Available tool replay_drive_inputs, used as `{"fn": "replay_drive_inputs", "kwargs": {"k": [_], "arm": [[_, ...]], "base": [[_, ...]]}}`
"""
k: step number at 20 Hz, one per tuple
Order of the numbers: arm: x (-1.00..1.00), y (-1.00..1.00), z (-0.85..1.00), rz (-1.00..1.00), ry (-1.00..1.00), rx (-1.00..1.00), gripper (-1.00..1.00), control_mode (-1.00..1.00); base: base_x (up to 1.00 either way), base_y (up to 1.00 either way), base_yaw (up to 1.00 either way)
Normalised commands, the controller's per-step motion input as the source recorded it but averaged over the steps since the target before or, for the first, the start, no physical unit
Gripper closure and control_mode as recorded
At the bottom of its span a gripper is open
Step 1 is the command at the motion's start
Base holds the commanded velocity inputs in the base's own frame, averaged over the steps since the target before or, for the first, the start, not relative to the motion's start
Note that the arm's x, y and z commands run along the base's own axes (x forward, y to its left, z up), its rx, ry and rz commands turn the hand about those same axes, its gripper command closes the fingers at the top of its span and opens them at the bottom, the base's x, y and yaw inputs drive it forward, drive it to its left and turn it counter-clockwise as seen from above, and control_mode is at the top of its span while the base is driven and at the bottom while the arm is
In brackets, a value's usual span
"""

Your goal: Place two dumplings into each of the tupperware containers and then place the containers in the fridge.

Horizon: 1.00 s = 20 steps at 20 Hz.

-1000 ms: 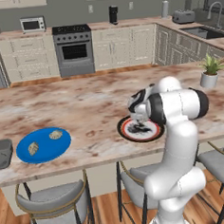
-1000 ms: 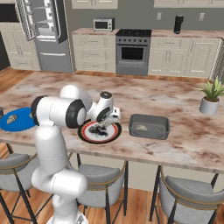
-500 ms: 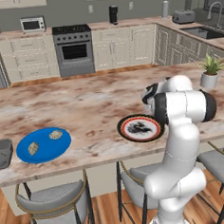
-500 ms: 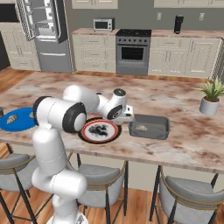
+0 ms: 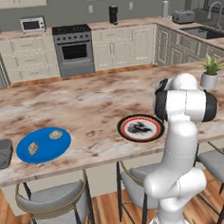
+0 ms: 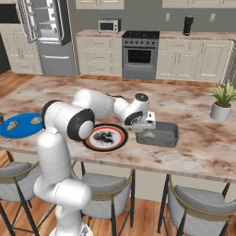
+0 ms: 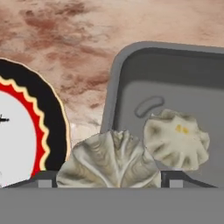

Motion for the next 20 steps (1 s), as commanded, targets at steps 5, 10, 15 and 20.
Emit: {"fn": "replay_drive_inputs", "kwargs": {"k": [5, 10, 15, 20], "arm": [[0.19, -0.67, 0.01, 0.0, 0.07, 0.0, 1.0, -1.0], [0.3, -0.66, 0.0, 0.0, 0.04, 0.0, 1.0, -1.0], [0.18, -0.66, -0.1, 0.0, 0.0, 0.02, 1.0, -1.0], [0.02, -0.47, -0.4, 0.0, 0.0, 0.01, 1.0, -1.0]], "base": [[0.0, 0.0, 0.0], [0.0, 0.0, 0.0], [0.0, 0.0, 0.0], [0.0, 0.0, 0.0]]}}
